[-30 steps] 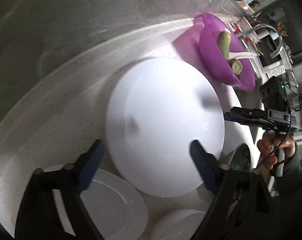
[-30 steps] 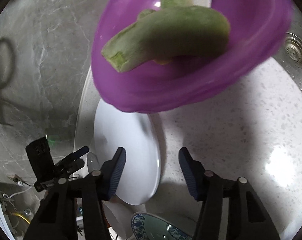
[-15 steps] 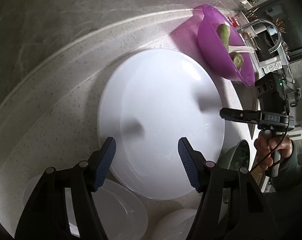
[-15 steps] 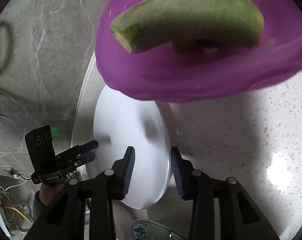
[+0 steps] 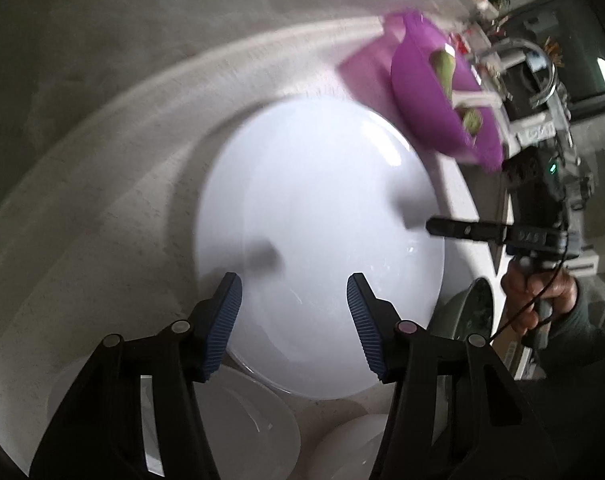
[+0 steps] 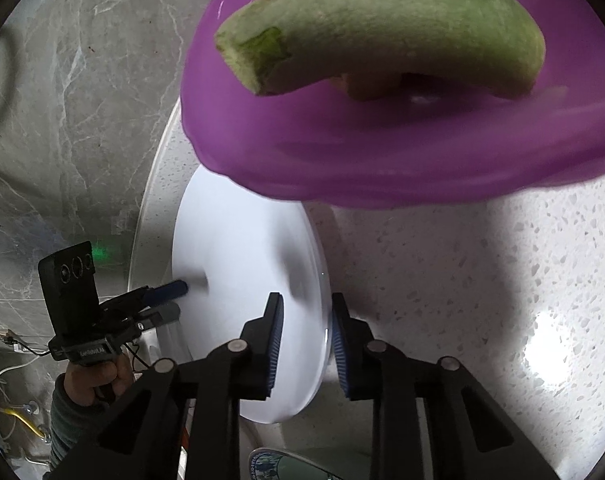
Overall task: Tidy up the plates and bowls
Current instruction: 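Close the left gripper on the plate rim while the right gripper closes on it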
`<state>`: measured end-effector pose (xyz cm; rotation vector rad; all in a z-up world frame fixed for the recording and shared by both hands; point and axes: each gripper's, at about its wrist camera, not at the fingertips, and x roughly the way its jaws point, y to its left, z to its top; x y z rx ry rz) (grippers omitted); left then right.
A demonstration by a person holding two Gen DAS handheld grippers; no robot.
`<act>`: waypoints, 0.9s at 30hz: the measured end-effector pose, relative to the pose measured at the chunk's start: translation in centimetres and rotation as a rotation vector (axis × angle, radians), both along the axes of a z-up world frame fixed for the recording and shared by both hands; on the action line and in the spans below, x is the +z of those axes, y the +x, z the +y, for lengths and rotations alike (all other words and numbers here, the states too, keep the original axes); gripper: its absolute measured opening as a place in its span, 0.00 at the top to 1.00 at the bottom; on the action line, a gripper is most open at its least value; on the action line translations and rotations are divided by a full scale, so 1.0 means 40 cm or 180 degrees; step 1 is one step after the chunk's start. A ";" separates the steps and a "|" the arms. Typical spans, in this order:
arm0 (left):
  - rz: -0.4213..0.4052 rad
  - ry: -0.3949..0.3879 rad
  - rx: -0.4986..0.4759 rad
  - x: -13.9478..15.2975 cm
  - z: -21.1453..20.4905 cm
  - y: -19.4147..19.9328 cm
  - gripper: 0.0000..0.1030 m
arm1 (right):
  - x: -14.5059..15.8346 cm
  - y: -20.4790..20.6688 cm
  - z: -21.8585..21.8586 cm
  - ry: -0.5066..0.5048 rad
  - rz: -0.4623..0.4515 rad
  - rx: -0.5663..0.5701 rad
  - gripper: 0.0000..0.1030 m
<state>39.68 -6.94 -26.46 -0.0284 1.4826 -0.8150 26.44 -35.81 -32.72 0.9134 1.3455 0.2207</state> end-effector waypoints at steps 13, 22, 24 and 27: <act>0.0100 -0.0076 0.0253 0.005 0.098 0.036 0.24 | -0.006 -0.003 -0.018 0.0046 0.0005 0.0003 0.66; 0.0250 0.0092 0.0056 -0.049 0.041 0.036 0.40 | -0.001 0.001 -0.011 -0.0028 -0.0015 0.0092 0.60; 0.0296 0.0069 0.0134 -0.058 0.052 0.045 0.53 | 0.002 0.001 -0.010 -0.0048 0.0000 0.0104 0.60; 0.0330 0.0054 0.0144 -0.072 0.054 0.045 0.59 | 0.007 0.006 -0.005 -0.0098 0.0001 0.0124 0.60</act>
